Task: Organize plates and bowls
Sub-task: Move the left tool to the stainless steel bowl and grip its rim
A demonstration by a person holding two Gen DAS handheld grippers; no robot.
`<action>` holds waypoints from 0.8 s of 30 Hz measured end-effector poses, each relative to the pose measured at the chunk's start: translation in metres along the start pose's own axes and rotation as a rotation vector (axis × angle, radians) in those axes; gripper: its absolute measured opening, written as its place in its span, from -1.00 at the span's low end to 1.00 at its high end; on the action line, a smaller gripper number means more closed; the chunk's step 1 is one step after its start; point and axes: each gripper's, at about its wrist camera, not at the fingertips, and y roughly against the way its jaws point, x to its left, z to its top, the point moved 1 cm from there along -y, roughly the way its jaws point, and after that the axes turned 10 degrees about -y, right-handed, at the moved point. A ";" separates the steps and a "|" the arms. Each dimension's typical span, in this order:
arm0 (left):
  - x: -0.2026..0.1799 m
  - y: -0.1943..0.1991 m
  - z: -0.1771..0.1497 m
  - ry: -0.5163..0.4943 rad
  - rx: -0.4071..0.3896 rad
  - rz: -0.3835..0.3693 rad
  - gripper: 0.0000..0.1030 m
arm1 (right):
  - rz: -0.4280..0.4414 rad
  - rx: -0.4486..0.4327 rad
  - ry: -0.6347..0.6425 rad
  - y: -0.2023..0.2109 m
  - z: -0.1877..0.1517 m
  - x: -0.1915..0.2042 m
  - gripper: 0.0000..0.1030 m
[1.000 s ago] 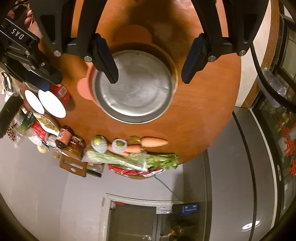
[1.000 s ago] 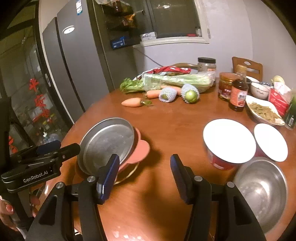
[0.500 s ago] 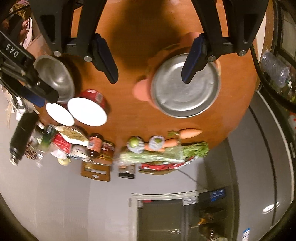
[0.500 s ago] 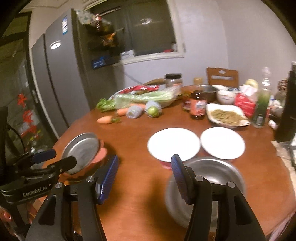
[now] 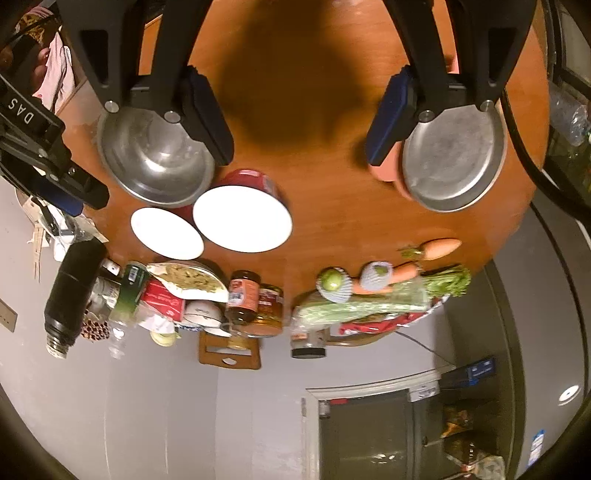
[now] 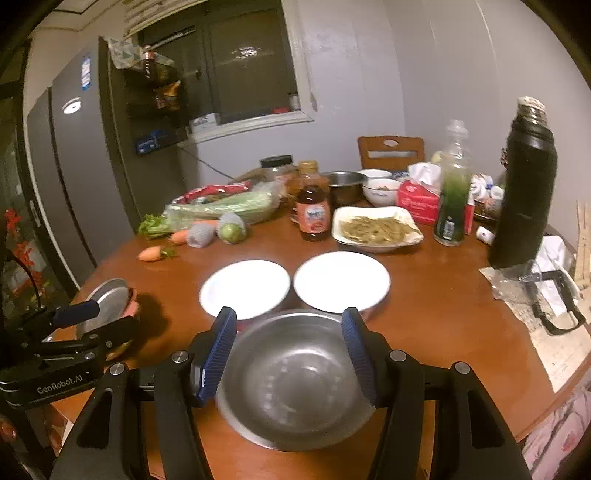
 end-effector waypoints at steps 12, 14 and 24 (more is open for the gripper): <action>-0.045 -0.053 0.001 -0.019 0.081 -0.095 0.42 | -0.096 0.128 -0.013 -0.034 -0.017 -0.056 0.17; -0.052 -0.063 0.000 -0.028 0.104 -0.101 0.42 | -0.089 0.153 -0.016 -0.043 -0.021 -0.060 0.15; -0.071 -0.089 -0.002 -0.040 0.142 -0.130 0.34 | -0.062 0.202 -0.012 -0.067 -0.028 -0.069 -0.27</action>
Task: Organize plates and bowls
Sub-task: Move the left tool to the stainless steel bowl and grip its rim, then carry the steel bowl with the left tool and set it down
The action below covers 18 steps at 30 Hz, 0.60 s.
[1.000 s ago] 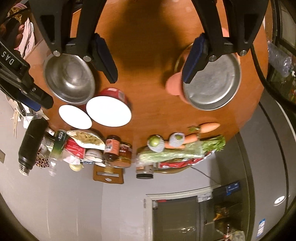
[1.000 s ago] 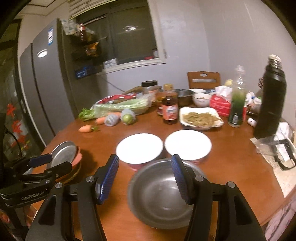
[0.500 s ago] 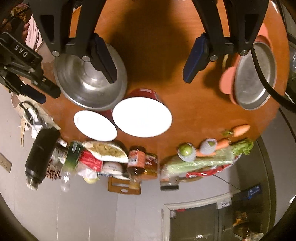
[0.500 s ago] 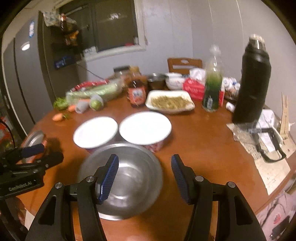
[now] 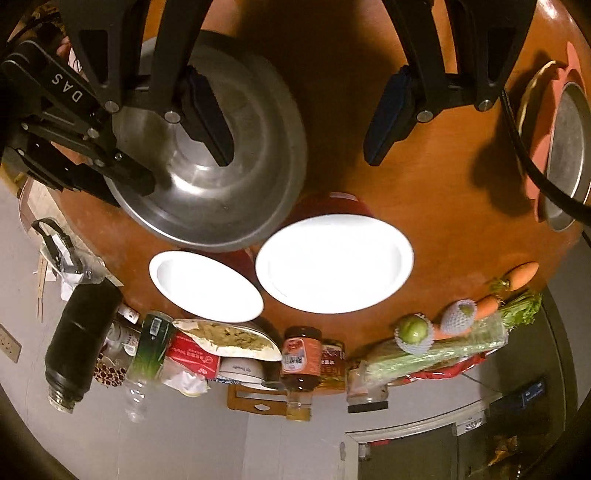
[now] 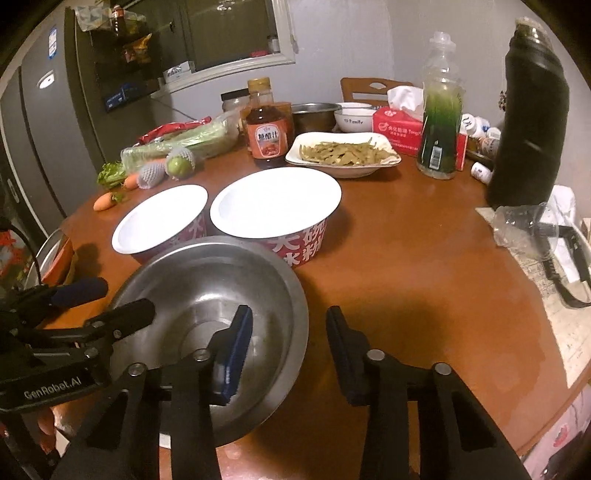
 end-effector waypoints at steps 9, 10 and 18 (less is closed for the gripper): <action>-0.008 -0.008 -0.001 -0.028 0.031 -0.029 -0.24 | 0.021 0.011 0.050 -0.002 -0.002 0.008 -0.44; -0.009 -0.008 -0.001 -0.031 0.029 -0.027 -0.24 | 0.028 0.017 0.048 -0.001 -0.003 0.009 -0.45; 0.005 0.005 -0.010 -0.002 0.026 -0.018 -0.26 | 0.021 0.030 0.064 0.003 -0.007 0.020 -0.44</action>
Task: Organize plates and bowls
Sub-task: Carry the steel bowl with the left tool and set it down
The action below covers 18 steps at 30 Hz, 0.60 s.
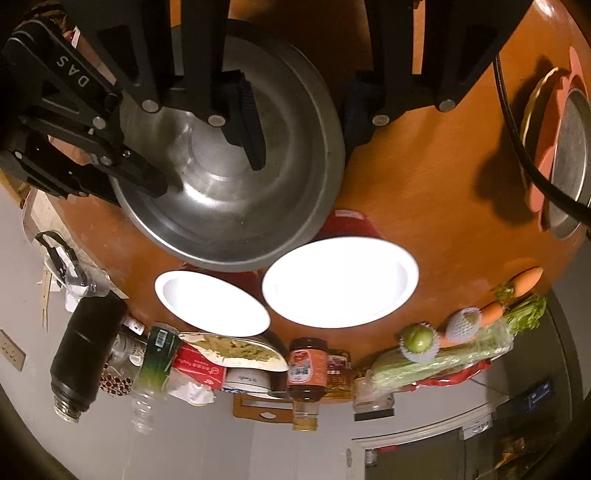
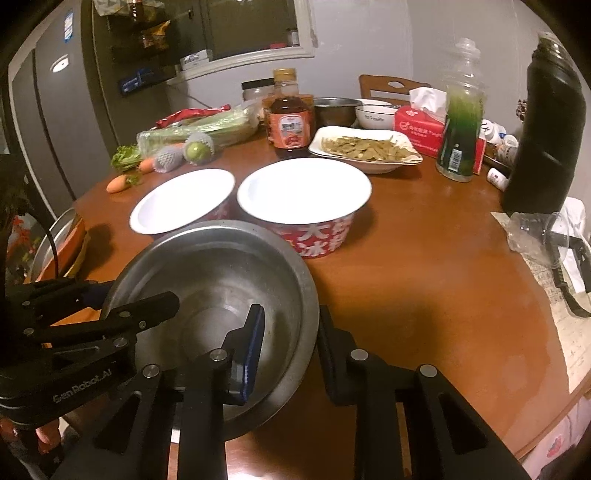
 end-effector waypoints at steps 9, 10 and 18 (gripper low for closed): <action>0.025 0.016 -0.023 0.035 0.008 0.038 -0.26 | 0.038 -0.005 0.069 0.009 -0.008 0.038 -0.43; 0.027 0.018 -0.025 0.039 0.008 0.038 -0.26 | 0.041 -0.004 0.074 0.009 -0.008 0.042 -0.43; 0.044 0.030 -0.040 0.054 0.008 0.060 -0.24 | 0.068 0.014 0.099 0.009 -0.020 0.064 -0.42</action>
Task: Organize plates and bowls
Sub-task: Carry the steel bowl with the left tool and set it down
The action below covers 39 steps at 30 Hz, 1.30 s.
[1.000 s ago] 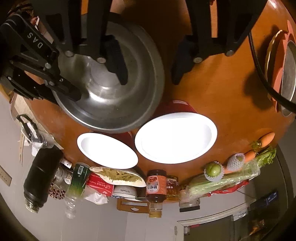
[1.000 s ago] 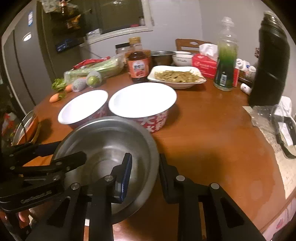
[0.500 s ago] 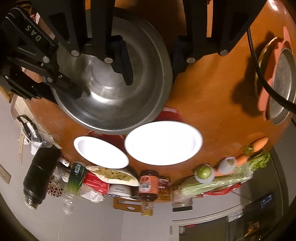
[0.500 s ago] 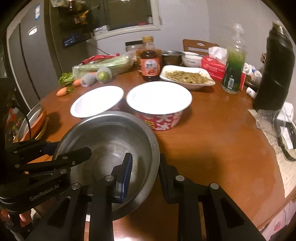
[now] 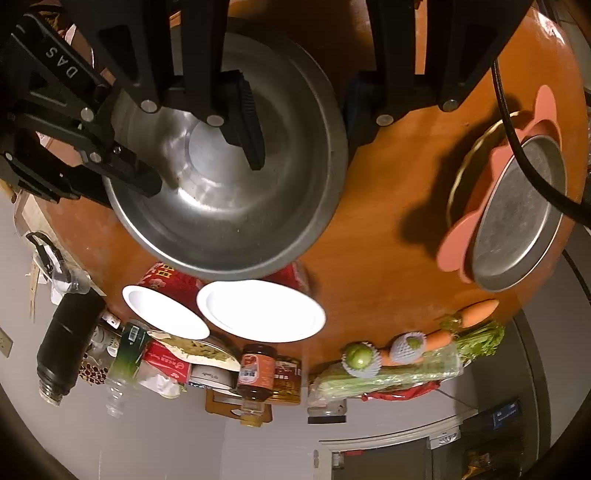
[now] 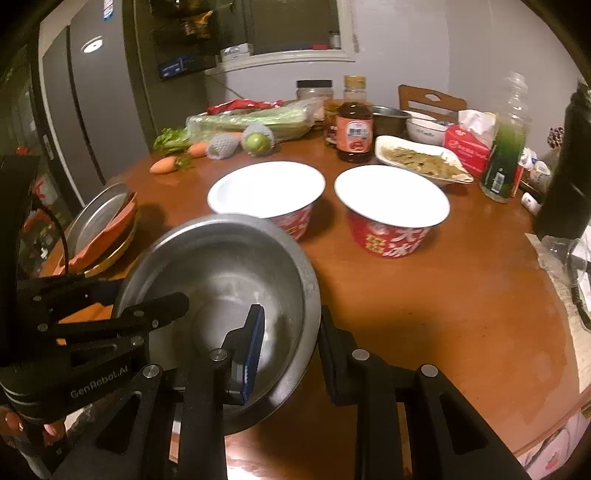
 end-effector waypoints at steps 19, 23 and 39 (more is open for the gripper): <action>0.008 -0.001 -0.004 -0.001 -0.003 0.023 -0.18 | 0.016 0.018 -0.012 -0.009 -0.003 0.011 -0.42; 0.008 -0.004 -0.002 -0.005 0.001 0.031 -0.12 | 0.026 0.023 -0.016 -0.012 -0.003 0.012 -0.41; 0.007 0.002 -0.001 -0.032 -0.042 0.043 0.04 | 0.052 0.034 -0.047 -0.016 0.001 0.009 -0.31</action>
